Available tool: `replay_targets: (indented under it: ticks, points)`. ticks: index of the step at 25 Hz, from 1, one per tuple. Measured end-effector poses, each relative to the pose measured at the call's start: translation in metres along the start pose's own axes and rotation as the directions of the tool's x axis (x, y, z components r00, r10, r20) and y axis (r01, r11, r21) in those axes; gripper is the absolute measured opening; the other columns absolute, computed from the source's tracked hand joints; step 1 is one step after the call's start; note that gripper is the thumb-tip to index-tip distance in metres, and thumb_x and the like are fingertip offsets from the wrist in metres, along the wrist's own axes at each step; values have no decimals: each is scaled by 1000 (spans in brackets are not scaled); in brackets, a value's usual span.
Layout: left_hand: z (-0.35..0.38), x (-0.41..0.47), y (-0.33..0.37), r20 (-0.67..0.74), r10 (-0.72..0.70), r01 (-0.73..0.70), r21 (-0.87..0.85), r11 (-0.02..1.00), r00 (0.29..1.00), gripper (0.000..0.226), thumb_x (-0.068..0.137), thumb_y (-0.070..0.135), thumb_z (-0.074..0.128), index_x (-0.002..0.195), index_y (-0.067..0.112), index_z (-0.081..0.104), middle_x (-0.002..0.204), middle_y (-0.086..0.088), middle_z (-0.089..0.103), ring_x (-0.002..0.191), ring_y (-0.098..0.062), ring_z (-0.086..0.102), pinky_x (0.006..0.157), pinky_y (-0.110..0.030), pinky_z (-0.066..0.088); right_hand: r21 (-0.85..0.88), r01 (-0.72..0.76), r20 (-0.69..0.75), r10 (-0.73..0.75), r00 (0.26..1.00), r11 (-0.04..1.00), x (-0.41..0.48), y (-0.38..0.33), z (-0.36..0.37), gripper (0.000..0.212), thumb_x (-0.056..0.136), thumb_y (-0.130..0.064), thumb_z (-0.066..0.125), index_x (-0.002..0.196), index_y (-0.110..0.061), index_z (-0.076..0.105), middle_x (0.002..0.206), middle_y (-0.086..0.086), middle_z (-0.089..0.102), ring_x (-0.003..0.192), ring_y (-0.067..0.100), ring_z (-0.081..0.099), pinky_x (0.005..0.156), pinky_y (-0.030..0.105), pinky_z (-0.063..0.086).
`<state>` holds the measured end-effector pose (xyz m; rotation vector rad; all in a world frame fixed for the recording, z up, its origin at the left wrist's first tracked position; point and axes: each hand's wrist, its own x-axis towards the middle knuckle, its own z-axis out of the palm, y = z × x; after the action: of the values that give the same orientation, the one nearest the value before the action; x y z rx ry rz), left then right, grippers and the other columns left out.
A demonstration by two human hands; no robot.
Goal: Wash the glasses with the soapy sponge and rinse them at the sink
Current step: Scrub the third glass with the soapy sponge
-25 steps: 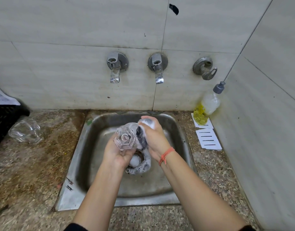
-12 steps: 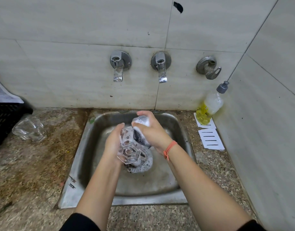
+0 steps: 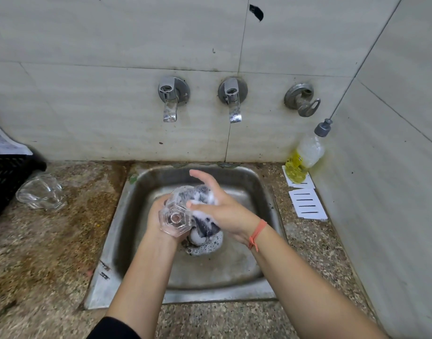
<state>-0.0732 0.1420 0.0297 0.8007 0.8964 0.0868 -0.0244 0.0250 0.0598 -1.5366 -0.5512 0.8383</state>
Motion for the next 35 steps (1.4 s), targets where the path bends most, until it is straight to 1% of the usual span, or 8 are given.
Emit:
replay_targets:
  ticks: [4,10,12,13,17,22,28,35]
  points:
    - [8,-12,-5,-4,339,-203,796,570,941,40,99,32,37,137,21,45,144,4,45,134,-17,39,107,-18,28,63,-16,-102,22,994,998,-3,7,-5,53,92,-12,59,134,-42,45,151,-2,31,74,1,58,56,11,49]
    - [8,-15,-5,-143,168,-59,565,823,975,31,99,20,39,127,16,52,121,-2,58,118,-19,52,87,-19,45,14,-97,161,93,983,995,-1,12,-12,77,88,-14,64,144,-48,23,152,-5,15,114,31,57,101,45,44]
    - [4,9,-2,84,-287,298,-194,935,954,35,99,13,35,129,15,52,107,-4,59,116,-22,53,78,-19,51,122,-133,33,130,991,984,6,14,-12,68,87,-9,65,137,-48,39,147,3,25,117,34,57,100,49,47]
    - [0,16,-3,189,-268,306,-212,928,945,37,97,12,37,130,16,52,109,-5,59,112,-23,54,83,-21,52,131,-147,-32,152,988,980,9,14,-15,65,85,-8,65,134,-46,44,141,2,31,111,33,59,98,49,48]
    - [-12,25,10,74,-151,134,195,972,986,38,96,35,53,115,3,59,112,-20,66,97,-36,64,79,-50,55,9,-171,-64,171,983,985,21,10,-23,51,83,-17,67,128,-33,51,128,1,47,110,21,57,102,47,45]
    - [-4,20,16,-242,293,-216,299,929,925,33,90,41,55,78,10,56,72,-7,57,70,-24,56,68,-35,46,-259,-289,-190,244,951,922,24,4,-4,38,97,-38,46,126,-17,33,56,-4,44,29,1,32,32,14,26]
    - [1,14,7,-265,483,-406,298,864,835,43,93,35,52,57,19,33,56,-2,32,57,-18,32,58,-32,27,148,-275,-341,309,888,950,24,18,2,24,95,-18,55,117,-11,51,113,17,61,97,27,62,77,43,53]
    - [2,9,8,-340,497,-435,245,866,799,41,91,32,50,58,20,29,65,-7,30,64,-21,29,59,-33,26,239,-272,-122,307,944,932,26,33,-9,33,72,-18,70,102,-30,65,93,9,65,84,27,49,67,34,37]
